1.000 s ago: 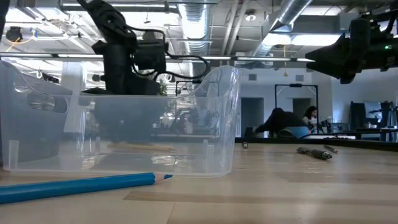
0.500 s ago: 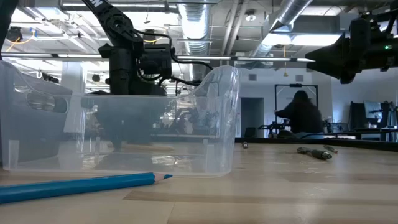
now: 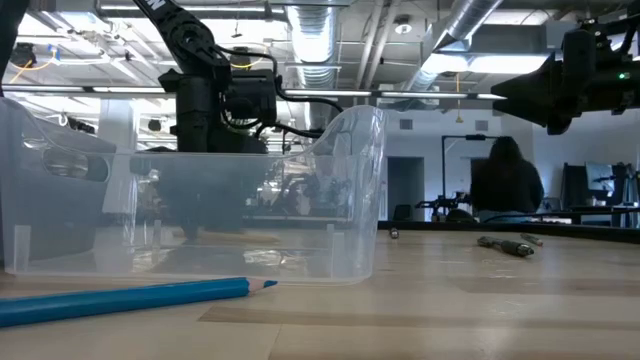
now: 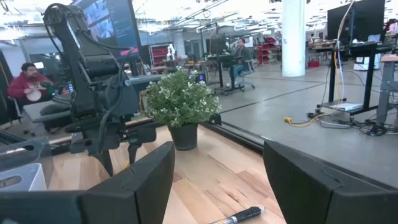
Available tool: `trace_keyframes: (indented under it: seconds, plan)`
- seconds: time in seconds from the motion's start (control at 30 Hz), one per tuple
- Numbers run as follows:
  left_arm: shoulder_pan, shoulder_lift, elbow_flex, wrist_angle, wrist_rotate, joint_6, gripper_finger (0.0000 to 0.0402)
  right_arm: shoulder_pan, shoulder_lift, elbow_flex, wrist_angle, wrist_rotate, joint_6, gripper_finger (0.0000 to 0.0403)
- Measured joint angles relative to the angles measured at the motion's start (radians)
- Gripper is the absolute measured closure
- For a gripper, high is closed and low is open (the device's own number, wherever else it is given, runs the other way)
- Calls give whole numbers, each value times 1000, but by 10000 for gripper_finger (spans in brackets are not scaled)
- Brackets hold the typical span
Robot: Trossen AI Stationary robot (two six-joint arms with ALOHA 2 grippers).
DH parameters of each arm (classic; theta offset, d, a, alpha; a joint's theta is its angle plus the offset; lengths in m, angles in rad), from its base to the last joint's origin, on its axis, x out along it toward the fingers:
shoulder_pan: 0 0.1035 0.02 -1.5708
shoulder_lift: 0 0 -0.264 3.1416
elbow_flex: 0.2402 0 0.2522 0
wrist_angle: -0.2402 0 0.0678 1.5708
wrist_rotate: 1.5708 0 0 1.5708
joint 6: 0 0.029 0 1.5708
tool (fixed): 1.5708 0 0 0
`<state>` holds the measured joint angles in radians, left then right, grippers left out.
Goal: Sort pens & pencils
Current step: Put the yellow pencil into the black bin
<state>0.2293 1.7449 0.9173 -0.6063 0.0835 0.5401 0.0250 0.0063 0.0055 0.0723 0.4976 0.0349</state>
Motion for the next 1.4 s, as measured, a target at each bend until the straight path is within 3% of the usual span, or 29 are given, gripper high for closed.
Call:
trace_keyframes:
  seconds: [0.37, 1.17, 1.4]
  plan:
    - [-6, 2, -2, 12, 0, -31, 251, 0, 0, 0, 0, 0, 0, 135]
    - [-31, 2, -2, 13, -7, -31, 256, 0, 0, 0, 0, 0, 1, 135]
    - [-33, 2, -2, 11, -7, -23, 286, 0, 0, 0, 0, 0, 0, 135]
